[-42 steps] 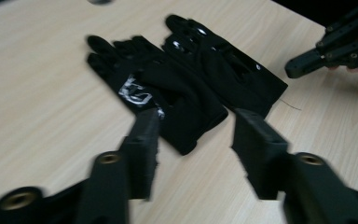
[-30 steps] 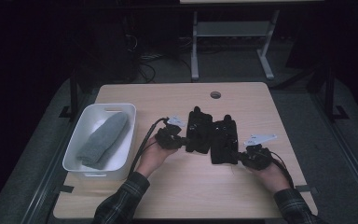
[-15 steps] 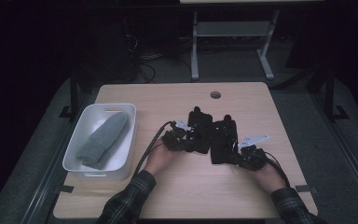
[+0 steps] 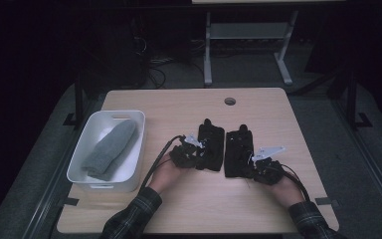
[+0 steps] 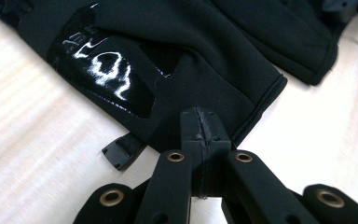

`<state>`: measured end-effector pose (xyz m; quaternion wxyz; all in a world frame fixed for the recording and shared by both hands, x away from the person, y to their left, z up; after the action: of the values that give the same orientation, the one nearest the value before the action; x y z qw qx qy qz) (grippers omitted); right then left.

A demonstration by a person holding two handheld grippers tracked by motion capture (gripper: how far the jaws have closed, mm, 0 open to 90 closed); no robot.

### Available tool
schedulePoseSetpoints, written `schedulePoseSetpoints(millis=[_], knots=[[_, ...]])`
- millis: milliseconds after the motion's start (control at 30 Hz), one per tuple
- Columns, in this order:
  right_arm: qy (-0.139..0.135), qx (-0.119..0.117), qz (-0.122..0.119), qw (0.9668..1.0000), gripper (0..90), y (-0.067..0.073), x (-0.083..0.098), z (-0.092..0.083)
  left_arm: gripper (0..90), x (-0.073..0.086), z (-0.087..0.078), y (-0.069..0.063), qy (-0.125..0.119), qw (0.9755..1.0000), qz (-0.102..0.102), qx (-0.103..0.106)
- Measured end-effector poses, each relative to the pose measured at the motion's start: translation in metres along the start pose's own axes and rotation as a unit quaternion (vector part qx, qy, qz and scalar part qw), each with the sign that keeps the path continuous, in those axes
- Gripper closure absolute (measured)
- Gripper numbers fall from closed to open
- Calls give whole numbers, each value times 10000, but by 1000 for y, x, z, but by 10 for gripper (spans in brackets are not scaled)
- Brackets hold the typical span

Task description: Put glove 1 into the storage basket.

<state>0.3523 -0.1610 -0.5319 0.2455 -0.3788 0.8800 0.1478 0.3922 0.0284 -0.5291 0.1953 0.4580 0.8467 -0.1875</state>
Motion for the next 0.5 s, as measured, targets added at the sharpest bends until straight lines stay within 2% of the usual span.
schedulePoseSetpoints(millis=[67, 100, 267, 333, 433, 467, 500], knots=[[10, -4, -8, 10000, 899, 2, 1, 0, 896, 1, 0, -2, -21, 10000, -20, 8], [28, -38, -60, 10000, 900, 5, 1, -1, 896, 5, -2, -9, 30, 10000, 44, 42], [105, -115, -168, 9997, 900, 14, 6, -3, 896, 14, -7, -18, 180, 9996, 214, 87], [129, -168, -204, 9996, 900, 19, 7, -4, 896, 18, -8, -23, 166, 9996, 200, 126], [108, -215, -203, 9995, 900, 24, 9, -5, 896, 27, -13, -29, 221, 9993, 255, 176], [158, -312, -264, 9990, 900, 30, 13, -7, 896, 30, -15, -31, 223, 9993, 245, 199], [178, -302, -296, 9989, 900, 33, 14, -8, 895, 38, -19, -35, 271, 9990, 273, 247]])
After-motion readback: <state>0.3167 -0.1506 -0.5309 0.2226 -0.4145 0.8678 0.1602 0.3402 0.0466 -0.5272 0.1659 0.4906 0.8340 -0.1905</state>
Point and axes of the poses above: each handheld gripper's, and its own axes: z roughly forward along the jaws, x roughly out of its underside, y roughly to its left, the point moved 9 cm from there along z, roughly forward along the jaws, and after that the axes turned 8 degrees about y, right-handed, at the moved point
